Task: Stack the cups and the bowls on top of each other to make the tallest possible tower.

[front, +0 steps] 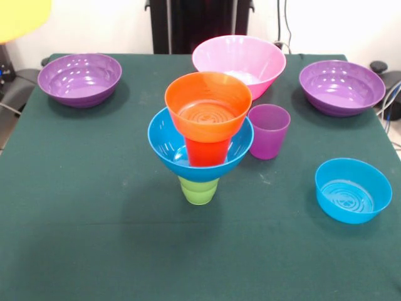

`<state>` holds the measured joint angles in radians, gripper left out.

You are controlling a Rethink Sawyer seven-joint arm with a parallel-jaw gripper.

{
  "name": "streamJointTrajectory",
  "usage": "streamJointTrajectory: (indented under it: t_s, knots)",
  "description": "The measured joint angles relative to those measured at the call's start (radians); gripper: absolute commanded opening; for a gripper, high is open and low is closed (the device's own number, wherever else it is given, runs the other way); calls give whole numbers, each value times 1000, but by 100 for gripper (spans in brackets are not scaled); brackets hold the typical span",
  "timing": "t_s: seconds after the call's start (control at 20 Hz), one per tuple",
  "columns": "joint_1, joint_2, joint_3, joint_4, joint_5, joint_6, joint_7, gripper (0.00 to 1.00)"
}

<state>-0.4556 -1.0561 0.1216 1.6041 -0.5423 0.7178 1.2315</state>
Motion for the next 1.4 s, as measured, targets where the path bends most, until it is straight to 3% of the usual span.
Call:
streamJointTrajectory:
  t_s: [0.6, 1.4]
  knots:
    - [65, 16, 11, -2, 79, 85, 0, 0]
    - [186, 14, 11, -53, 108, 131, 0, 0]
